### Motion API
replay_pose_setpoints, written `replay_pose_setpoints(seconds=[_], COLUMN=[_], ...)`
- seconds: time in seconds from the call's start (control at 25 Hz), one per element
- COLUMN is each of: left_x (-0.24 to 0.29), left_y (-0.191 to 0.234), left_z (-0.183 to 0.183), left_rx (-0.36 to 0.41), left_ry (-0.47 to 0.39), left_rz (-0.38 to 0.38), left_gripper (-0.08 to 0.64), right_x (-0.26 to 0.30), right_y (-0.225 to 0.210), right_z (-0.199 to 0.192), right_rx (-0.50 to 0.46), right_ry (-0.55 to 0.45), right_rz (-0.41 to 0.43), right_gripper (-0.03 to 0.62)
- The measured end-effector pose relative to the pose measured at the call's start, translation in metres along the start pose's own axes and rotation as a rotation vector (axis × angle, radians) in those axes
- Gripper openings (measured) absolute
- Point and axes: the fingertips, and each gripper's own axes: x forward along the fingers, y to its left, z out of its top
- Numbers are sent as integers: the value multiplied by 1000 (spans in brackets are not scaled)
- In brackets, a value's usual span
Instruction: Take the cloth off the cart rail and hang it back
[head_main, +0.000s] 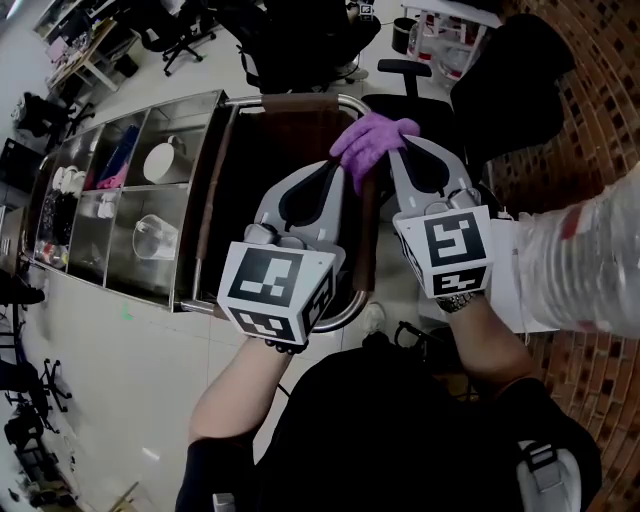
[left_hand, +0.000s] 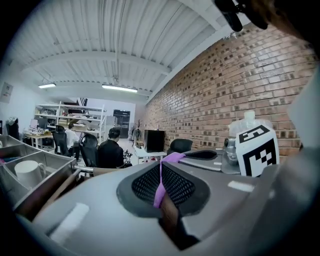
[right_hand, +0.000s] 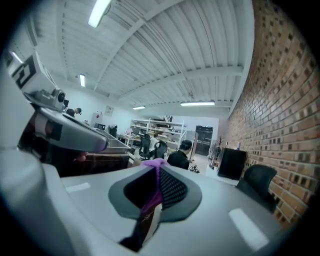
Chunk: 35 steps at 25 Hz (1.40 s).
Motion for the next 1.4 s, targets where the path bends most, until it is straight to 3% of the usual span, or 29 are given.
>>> replay_pose_setpoints(seconds=[0.28, 0.8, 1.4], left_x=[-93, -270, -385], left_y=[-19, -53, -92], left_z=[25, 40, 70], left_rx=[12, 20, 40], left_ry=[-70, -172, -241], left_rz=[-27, -81, -174], left_gripper=[-3, -3, -3], right_x=[-74, -210, -319], right_y=[63, 206, 297], right_z=[69, 160, 234], right_rx=[-51, -151, -207], right_ry=[-113, -257, -354], right_rz=[-43, -115, -197], right_gripper=[14, 12, 12])
